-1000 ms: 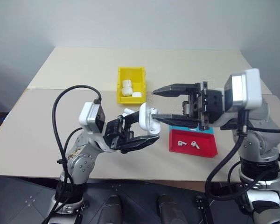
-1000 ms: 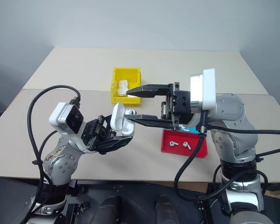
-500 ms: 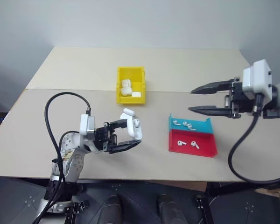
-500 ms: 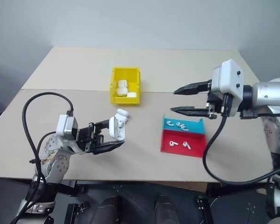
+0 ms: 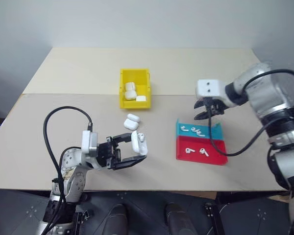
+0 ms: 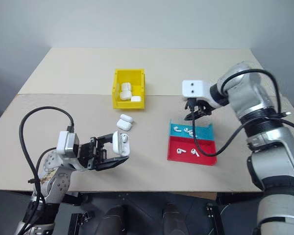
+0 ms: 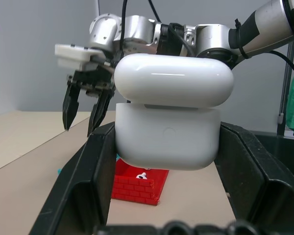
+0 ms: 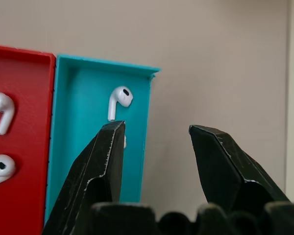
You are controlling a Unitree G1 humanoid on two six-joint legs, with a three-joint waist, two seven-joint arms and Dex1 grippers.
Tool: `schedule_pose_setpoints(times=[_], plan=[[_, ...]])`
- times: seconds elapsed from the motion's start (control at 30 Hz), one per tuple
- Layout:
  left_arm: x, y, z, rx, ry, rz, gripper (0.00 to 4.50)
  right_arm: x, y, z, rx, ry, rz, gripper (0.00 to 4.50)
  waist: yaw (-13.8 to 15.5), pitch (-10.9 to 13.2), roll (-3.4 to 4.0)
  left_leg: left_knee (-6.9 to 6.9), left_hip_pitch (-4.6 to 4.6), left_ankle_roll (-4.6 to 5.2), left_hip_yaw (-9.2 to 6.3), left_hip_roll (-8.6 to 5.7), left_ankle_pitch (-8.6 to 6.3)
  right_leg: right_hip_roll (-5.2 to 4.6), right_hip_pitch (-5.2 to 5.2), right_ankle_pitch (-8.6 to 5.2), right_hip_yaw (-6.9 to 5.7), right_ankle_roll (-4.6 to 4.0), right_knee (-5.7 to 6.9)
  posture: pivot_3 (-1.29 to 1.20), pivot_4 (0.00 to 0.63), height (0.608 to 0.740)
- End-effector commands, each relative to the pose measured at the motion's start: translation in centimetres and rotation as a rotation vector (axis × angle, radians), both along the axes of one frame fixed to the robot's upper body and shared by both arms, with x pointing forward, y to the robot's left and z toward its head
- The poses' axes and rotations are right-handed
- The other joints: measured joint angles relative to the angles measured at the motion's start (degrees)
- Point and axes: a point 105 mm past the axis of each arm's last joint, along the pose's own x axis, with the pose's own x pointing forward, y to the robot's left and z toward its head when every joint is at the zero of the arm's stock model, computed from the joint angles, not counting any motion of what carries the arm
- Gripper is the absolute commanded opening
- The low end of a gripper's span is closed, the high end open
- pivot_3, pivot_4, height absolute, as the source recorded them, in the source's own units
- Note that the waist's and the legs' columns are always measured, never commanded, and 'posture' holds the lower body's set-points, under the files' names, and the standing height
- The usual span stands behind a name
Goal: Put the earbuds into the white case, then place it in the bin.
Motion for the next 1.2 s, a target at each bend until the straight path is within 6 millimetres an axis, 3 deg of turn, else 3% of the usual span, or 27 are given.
schedule_pose_setpoints(times=[0.03,0.43,1.03,1.13,1.2], plan=[[-0.8,-0.2,0.6,0.001,-0.034,-0.002,2.80,0.6,-0.4,0.2,-0.057,-0.034,0.007,2.57,0.07,0.01,0.02,-0.02,0.00,0.00,0.00,0.00,0.00,-0.01,0.00,0.00,0.00,0.00,0.00,0.00,0.150,0.740],[-0.6,-0.3,0.8,0.008,-0.043,0.002,2.80,0.2,0.1,-3.0,-0.104,0.022,0.072,2.57,-0.44,0.01,0.02,0.04,0.15,-0.01,-0.02,0.00,0.04,0.03,0.07,0.02,-0.02,-0.04,0.20,0.00,0.150,0.740],[-0.6,-0.5,1.0,0.011,-0.032,0.011,2.80,0.5,0.0,-4.3,-0.148,0.045,0.091,2.57,-0.50,0.01,0.02,0.07,0.21,-0.02,-0.03,0.00,0.05,0.03,0.14,0.02,-0.02,-0.05,0.26,0.00,0.150,0.740],[-0.6,-0.5,0.9,0.013,-0.031,0.017,2.80,0.4,-0.3,-4.6,-0.163,0.043,0.105,1.99,-0.49,0.01,0.02,0.08,0.25,-0.02,-0.03,0.00,0.05,0.03,0.16,0.02,-0.02,-0.05,0.28,0.00,0.150,0.740],[-0.6,-0.5,0.9,0.012,-0.029,0.019,2.80,0.4,-0.2,-4.6,-0.153,0.048,0.108,1.99,-0.50,0.01,0.02,0.08,0.25,-0.03,-0.03,0.00,0.06,0.03,0.16,0.02,-0.02,-0.05,0.30,0.00,0.150,0.740]])
